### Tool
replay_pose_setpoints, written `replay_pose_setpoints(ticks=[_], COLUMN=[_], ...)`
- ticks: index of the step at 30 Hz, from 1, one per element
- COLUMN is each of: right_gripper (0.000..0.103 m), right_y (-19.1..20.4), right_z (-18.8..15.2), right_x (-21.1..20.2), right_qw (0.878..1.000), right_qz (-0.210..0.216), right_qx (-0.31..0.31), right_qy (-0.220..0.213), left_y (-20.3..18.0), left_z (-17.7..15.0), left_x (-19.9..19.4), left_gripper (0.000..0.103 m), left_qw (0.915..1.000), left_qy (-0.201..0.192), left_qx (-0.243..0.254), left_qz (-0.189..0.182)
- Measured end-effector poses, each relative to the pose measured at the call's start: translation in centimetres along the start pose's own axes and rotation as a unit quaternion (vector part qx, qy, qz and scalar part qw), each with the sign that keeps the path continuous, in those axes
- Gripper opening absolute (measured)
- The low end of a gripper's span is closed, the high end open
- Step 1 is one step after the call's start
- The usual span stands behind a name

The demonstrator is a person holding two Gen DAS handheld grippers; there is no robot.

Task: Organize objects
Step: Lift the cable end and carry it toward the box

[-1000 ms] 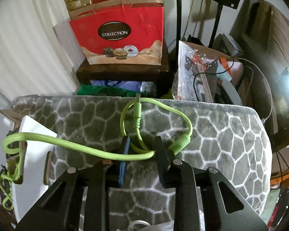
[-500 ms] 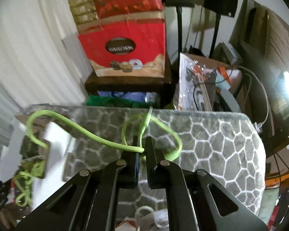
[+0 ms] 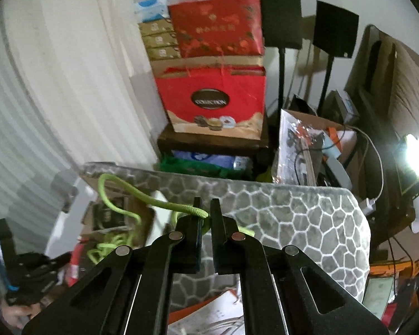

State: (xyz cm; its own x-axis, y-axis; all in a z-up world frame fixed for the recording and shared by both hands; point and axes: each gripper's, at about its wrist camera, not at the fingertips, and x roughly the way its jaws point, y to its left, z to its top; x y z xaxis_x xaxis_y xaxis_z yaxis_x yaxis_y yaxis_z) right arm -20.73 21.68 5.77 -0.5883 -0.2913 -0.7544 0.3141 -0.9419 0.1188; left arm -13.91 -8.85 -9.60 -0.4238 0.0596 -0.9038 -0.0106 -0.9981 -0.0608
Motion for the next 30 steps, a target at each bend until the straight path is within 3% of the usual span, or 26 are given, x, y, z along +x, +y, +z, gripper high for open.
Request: replay_pose_setpoints(ticks=[13,30], right_gripper=[0.004,0.004], right_y=[6.8,14.6], right_z=[3.0,3.8], right_x=[-7.6,-9.4], right_qw=[0.996,0.988], right_qz=[0.051,0.121], right_qx=[-0.047,-0.078], right_qy=[-0.052,-0.049], left_y=[-0.3,-0.4], left_z=[0.0,0.0], left_x=[0.0,0.0], left_gripper=[0.01,0.01], left_qw=[1.0,1.0], left_qy=[0.002,0.003], left_qx=[-0.001,-0.001], left_qz=[0.005,0.005])
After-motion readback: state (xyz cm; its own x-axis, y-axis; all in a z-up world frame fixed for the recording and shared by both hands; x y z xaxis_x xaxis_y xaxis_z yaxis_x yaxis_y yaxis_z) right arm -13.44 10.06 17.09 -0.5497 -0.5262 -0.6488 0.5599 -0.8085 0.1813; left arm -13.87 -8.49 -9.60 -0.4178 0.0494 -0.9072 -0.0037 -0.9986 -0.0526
